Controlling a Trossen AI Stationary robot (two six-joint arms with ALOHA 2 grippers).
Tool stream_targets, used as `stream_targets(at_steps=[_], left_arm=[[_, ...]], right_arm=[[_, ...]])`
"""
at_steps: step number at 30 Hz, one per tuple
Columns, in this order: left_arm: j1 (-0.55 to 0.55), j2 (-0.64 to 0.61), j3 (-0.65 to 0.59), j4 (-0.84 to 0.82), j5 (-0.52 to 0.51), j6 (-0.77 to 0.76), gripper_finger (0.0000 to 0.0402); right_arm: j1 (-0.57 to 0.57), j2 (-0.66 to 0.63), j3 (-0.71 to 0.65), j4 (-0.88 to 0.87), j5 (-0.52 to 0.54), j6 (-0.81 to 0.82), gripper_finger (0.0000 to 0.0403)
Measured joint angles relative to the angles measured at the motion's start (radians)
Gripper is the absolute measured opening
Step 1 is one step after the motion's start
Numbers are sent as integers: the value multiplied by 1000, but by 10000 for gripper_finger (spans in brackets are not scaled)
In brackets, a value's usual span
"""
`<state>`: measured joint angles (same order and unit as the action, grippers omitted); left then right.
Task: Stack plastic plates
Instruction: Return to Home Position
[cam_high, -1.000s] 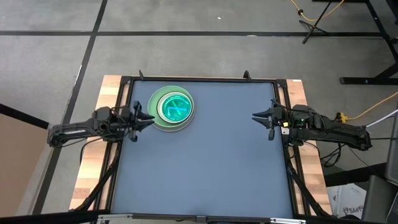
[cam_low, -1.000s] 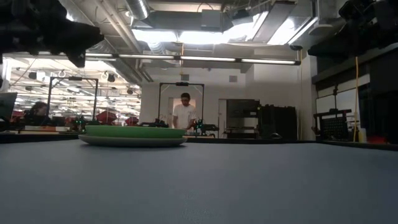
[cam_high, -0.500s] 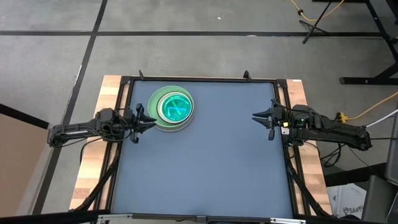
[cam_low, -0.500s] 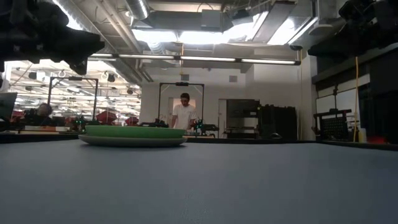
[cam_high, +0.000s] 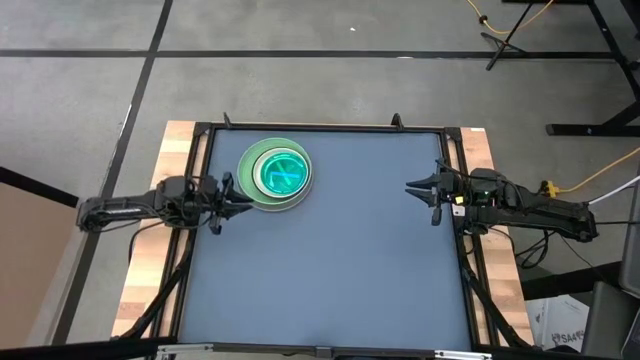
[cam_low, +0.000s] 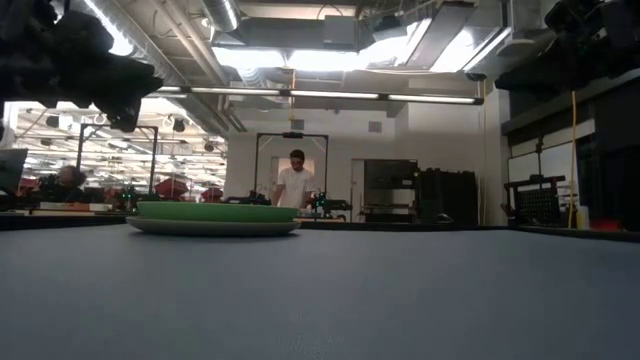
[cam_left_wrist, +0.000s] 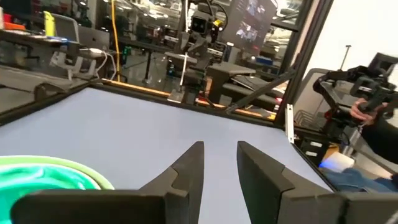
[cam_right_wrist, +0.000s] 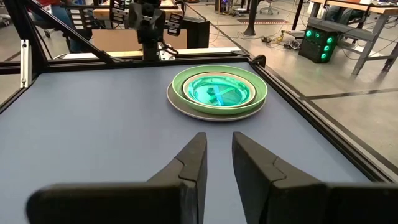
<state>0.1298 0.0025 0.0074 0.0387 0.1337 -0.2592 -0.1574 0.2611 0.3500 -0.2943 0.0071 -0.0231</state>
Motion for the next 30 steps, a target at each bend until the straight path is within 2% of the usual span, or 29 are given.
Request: stream_targets(at_steps=[9, 21, 26, 30], left_arm=[[-59, 0, 1, -25, -115, 74, 89], [-59, 0, 1, -27, -122, 108, 89], [-59, 0, 1, -27, -121, 107, 88], [-59, 0, 1, -27, -121, 106, 88]], right_arm=[[0, 0, 0, 0, 0, 1, 67], [0, 0, 0, 13, -3, 19, 67], [0, -5, -1, 21, -45, 11, 67], [0, -27, -56, 110, -69, 8, 67]])
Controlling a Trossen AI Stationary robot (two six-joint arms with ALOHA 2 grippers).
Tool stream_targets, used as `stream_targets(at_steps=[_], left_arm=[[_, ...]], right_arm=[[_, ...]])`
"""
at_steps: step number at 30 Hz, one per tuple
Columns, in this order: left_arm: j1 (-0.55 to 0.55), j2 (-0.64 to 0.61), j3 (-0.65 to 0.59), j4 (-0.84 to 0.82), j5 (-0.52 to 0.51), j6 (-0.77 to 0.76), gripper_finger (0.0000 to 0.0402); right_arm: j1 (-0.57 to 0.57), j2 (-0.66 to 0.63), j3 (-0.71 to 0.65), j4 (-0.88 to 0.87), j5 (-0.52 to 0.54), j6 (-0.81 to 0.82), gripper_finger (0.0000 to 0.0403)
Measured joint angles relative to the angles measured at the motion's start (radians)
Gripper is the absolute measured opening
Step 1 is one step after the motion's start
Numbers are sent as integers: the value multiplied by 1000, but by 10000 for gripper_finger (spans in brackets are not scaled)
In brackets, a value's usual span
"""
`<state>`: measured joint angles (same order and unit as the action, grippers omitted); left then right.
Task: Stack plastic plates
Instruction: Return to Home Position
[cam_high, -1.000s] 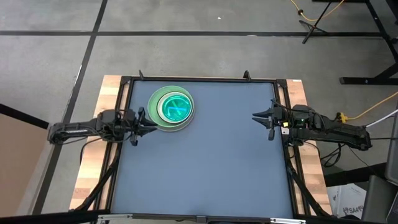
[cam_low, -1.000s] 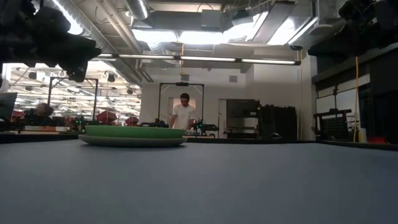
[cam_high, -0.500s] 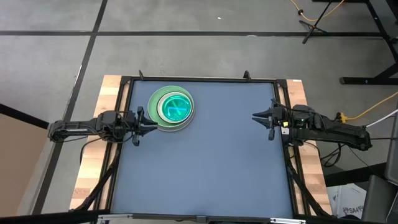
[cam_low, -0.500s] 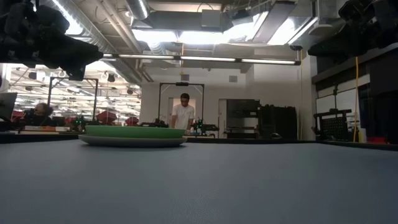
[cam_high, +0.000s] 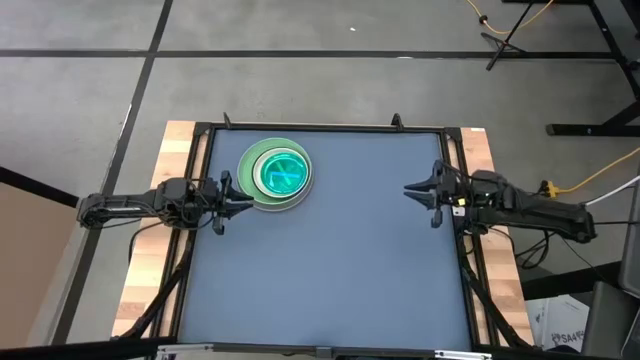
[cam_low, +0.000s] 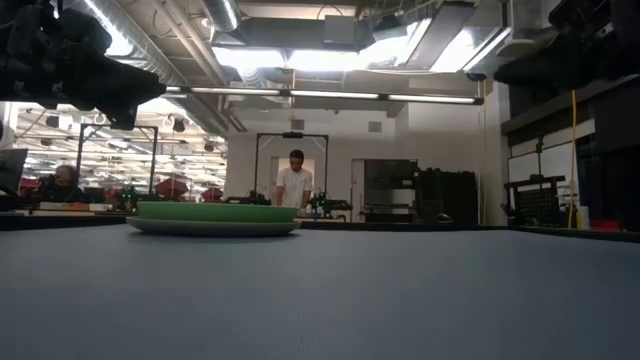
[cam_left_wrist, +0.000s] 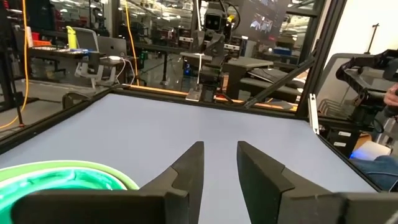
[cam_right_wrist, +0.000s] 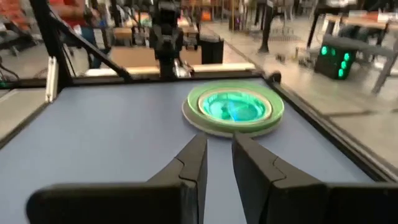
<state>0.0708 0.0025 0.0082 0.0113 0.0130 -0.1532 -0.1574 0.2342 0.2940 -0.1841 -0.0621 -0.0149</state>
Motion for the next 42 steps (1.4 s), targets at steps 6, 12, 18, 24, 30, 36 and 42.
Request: stream_targets(at_steps=[6, 12, 18, 24, 30, 36, 42], left_arm=[[0, 0, 0, 0, -1, 0, 88], [0, 0, 0, 0, -1, 0, 88], [0, 0, 0, 0, -1, -1, 88], [0, 0, 0, 0, -1, -1, 88], [0, 0, 0, 0, -2, -1, 88], [0, 0, 0, 0, -2, -1, 88], [0, 0, 0, 0, -1, -1, 88]], right_arm=[[0, -54, -96, 86, -1, 10, 67], [0, -147, -135, 80, 0, 33, 67], [0, -232, -150, 63, 1, 33, 67], [0, -232, -164, 56, 18, 33, 67], [0, -232, -180, 74, 18, 33, 67], [0, -231, -255, 194, 35, 33, 67], [0, -231, -287, 247, 44, 35, 67]])
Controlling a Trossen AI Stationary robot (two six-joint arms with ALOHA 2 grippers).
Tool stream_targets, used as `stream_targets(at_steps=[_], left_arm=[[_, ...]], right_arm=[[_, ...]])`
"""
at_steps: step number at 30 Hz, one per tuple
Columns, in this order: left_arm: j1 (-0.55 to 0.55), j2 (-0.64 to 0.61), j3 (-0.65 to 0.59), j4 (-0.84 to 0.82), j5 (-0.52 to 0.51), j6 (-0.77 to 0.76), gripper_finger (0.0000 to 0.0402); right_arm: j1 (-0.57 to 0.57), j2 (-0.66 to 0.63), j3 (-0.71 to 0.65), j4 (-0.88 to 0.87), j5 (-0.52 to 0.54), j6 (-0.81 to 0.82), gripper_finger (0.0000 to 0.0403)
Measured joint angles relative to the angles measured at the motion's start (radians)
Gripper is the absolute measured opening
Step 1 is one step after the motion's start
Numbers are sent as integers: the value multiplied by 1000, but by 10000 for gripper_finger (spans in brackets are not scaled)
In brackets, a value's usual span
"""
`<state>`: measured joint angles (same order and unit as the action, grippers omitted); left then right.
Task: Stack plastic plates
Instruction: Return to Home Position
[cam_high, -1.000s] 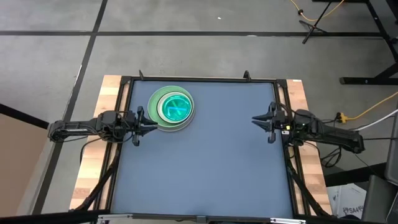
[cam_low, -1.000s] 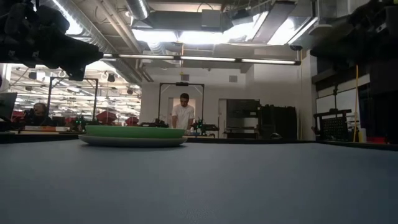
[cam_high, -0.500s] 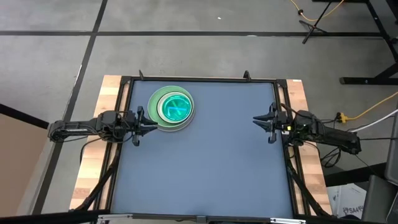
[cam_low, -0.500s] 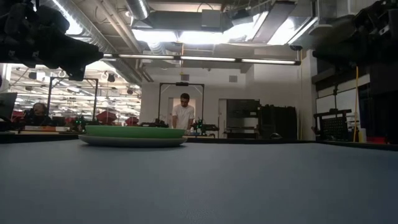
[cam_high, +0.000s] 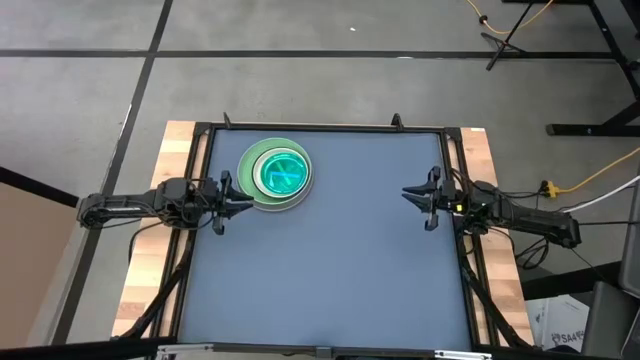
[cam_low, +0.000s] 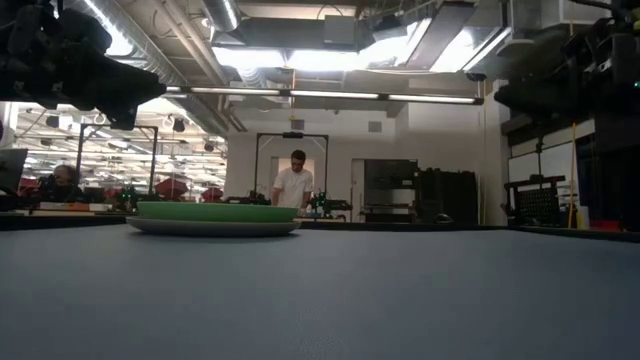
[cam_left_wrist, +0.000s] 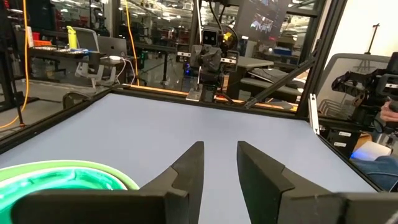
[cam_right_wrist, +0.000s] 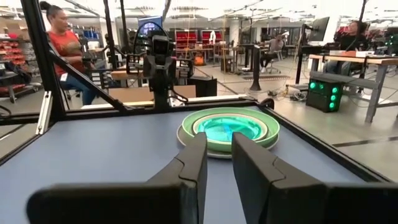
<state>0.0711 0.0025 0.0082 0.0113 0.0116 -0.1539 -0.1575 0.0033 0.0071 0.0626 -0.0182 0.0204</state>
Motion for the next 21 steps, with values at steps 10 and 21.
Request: stream_targets(at_steps=[10, 21], left_arm=[[0, 0, 0, 0, 0, 0, 89], [0, 0, 0, 0, 0, 0, 89]], right_arm=[[0, 0, 0, -42, 0, -1, 67], [0, 1, 0, -45, 7, 1, 67]])
